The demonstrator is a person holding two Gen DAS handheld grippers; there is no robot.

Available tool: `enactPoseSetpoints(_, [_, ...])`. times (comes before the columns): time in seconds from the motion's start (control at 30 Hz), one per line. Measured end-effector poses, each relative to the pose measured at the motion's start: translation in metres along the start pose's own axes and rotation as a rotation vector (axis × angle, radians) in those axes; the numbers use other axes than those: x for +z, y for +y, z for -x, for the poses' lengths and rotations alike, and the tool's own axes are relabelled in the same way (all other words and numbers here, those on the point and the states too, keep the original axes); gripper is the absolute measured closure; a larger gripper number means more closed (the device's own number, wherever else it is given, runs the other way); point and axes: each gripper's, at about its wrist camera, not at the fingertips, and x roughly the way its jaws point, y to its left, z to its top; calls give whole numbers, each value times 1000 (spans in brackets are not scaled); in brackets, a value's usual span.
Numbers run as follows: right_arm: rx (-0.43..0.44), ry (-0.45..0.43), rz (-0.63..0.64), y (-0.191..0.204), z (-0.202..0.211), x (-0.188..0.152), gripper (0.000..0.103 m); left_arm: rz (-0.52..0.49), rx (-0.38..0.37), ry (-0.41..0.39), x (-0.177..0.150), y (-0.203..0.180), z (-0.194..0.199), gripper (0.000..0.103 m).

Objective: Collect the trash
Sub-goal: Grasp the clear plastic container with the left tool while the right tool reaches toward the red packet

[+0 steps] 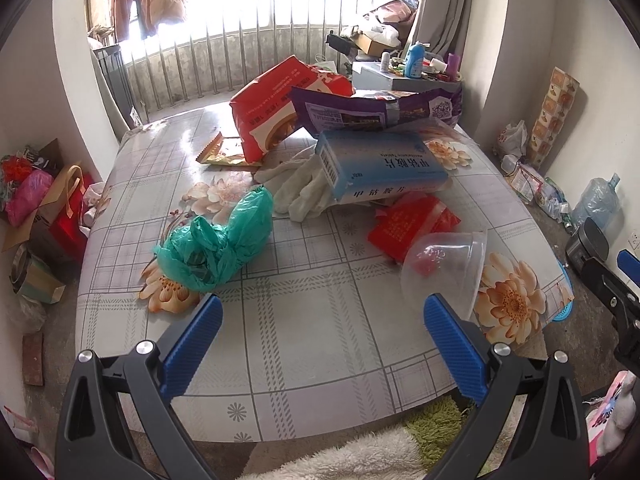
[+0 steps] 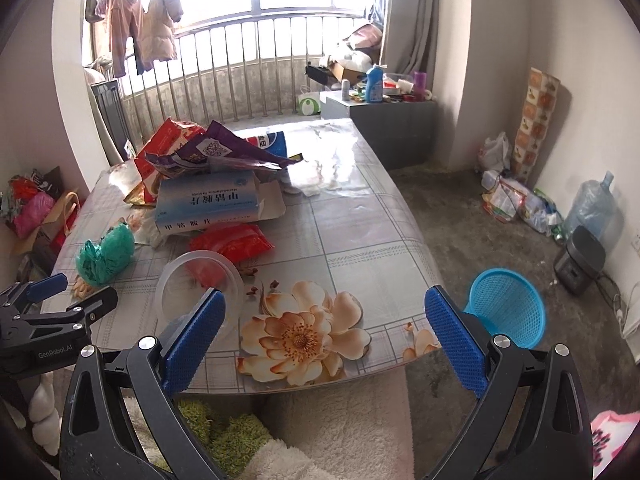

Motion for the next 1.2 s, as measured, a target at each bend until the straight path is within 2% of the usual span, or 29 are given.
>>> enactPoseSetpoints(0.1, [23,-18,-14,3,-1,7,9,-11,-72,-34,1,5,1,4])
enactPoseSetpoints(0.2, [23,-3,-32,1,-8,11,18,-14,-161,-67,3,6,3,4])
enactPoseSetpoints(0.27, [29,23,-51,-1,-14,12,32,-31,-209,-75,7,2,3,5])
enactPoseSetpoints(0.3, [36,41,-59,-2,-18,12,34,-47,-234,-73,9,-1,3,6])
enactPoseSetpoints(0.37, [53,72,-79,-4,-24,11,45,-82,-290,-64,12,-10,1,15])
enactPoseSetpoints(0.4, [62,86,-86,-5,-27,10,48,-100,-317,-58,13,-14,0,17])
enactPoseSetpoints(0.57, [121,143,-109,-5,-37,4,64,-173,-416,3,13,-37,-14,42])
enactPoseSetpoints(0.6, [127,149,-114,-6,-39,4,65,-183,-419,17,13,-41,-17,44])
enactPoseSetpoints(0.67, [134,152,-117,-7,-40,3,68,-200,-408,47,11,-46,-24,57])
enactPoseSetpoints(0.73, [144,152,-117,-8,-41,2,70,-209,-383,72,10,-49,-29,66])
enactPoseSetpoints(0.87, [176,154,-120,-7,-45,2,75,-197,-350,91,10,-44,-29,87])
enactPoseSetpoints(1.03, [233,160,-145,-6,-51,5,76,-162,-331,90,13,-28,-26,97])
enactPoseSetpoints(1.2, [296,173,-171,-2,-58,9,76,-106,-311,70,19,-6,-19,98])
